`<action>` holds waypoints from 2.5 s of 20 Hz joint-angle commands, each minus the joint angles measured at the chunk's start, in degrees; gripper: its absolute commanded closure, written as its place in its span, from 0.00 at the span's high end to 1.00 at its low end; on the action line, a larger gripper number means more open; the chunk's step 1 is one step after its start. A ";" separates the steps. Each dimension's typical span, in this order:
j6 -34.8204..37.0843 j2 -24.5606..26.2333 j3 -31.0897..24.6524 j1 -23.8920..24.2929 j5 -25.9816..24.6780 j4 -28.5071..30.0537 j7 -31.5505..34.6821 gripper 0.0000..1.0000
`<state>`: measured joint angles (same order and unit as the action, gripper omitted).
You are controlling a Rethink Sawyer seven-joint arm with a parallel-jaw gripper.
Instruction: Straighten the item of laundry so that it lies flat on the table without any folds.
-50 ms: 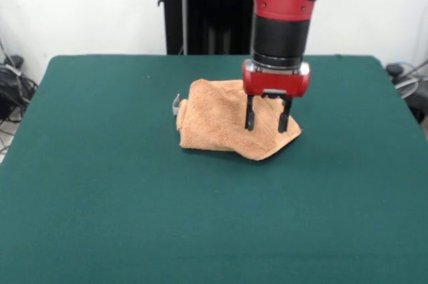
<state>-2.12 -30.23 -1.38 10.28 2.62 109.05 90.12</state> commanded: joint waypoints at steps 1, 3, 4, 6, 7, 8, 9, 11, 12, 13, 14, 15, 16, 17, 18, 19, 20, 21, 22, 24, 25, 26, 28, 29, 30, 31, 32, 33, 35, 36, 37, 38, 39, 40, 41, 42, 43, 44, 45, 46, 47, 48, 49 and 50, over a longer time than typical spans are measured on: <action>-1.24 2.45 -6.09 -1.33 4.67 1.79 16.42 1.00; -0.29 1.96 -6.78 -1.39 5.59 2.33 16.85 1.00; 0.35 1.34 -7.03 -1.64 6.24 2.77 17.21 1.00; 0.88 0.59 -6.87 -2.49 7.12 3.16 17.60 1.00; 1.03 0.36 -6.77 -2.77 7.43 3.25 17.59 1.00; 1.30 0.27 -6.64 -2.99 7.71 3.11 17.40 1.00; 1.57 0.18 -6.50 -3.21 7.99 2.98 17.21 1.00; 1.85 0.18 -6.14 -3.64 8.46 2.74 16.78 1.00; 1.53 0.45 -6.02 -3.78 8.46 2.91 16.59 1.00; 1.12 0.87 -6.37 -3.49 8.37 2.99 16.44 1.00; 0.72 1.30 -6.72 -3.20 8.28 3.07 16.28 1.00; 0.44 1.55 -7.10 -2.88 8.23 3.17 16.18 1.00; 0.06 1.80 -7.22 -2.67 8.00 3.26 16.03 1.00; -0.01 1.94 -7.24 -2.64 7.97 3.22 15.93 1.00; -0.04 2.18 -6.81 -3.01 8.04 3.03 15.85 1.00; 0.11 2.33 -6.48 -3.29 8.15 2.89 15.78 1.00; 0.24 2.52 -5.72 -3.89 8.29 2.65 15.65 1.00; 0.38 2.70 -4.97 -4.49 8.44 2.42 15.52 1.00; 0.67 2.88 -4.49 -4.82 8.56 2.32 15.42 1.00; 0.77 3.11 -4.28 -4.94 8.69 2.44 15.49 1.00; 0.76 3.20 -4.11 -5.08 8.78 2.46 15.51 1.00; 0.79 3.14 -3.67 -5.56 9.00 2.72 15.70 1.00; 0.98 3.27 -3.09 -6.09 9.38 2.87 15.84 1.00; 1.03 3.27 -3.01 -6.25 9.54 2.99 15.94 1.00; 1.08 3.27 -2.93 -6.40 9.71 3.11 16.04 1.00; 1.11 3.27 -2.90 -6.53 9.84 3.20 16.12 1.00; 1.21 3.14 -2.67 -6.96 10.16 3.38 16.36 1.00; 1.20 3.10 -2.55 -7.23 10.38 3.49 16.51 1.00; 0.96 3.10 -1.95 -8.28 11.15 3.73 17.06 1.00; 0.60 3.30 -1.60 -8.89 11.67 3.80 17.44 1.00; 0.50 3.34 -1.32 -9.30 12.03 3.85 17.55 1.00; 0.65 3.05 -0.43 -10.27 12.61 4.05 17.72 1.00; 0.95 2.70 0.19 -10.81 12.97 4.17 17.64 1.00; 1.64 1.92 1.25 -11.64 13.35 4.53 17.53 1.00; 2.14 1.33 1.69 -11.88 13.51 4.78 17.34 1.00; 3.07 0.23 2.41 -12.02 13.54 5.13 16.90 1.00; 3.49 -0.37 2.67 -11.97 13.56 5.29 16.56 1.00; 4.44 -1.35 2.97 -11.64 13.47 5.35 15.97 1.00; 4.87 -1.76 3.29 -11.58 13.43 5.24 15.50 1.00; 5.48 -2.28 3.89 -11.46 13.26 4.81 14.73 1.00; 5.83 -2.44 4.32 -11.37 13.12 4.38 14.16 1.00; 6.17 -2.60 4.74 -11.28 12.98 3.96 13.59 1.00; 6.28 -2.58 5.02 -11.23 12.90 3.66 13.30 1.00; 6.35 -2.19 5.09 -10.86 12.74 3.01 12.85 1.00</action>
<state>-2.01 -31.14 0.03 -1.15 12.42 110.96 90.71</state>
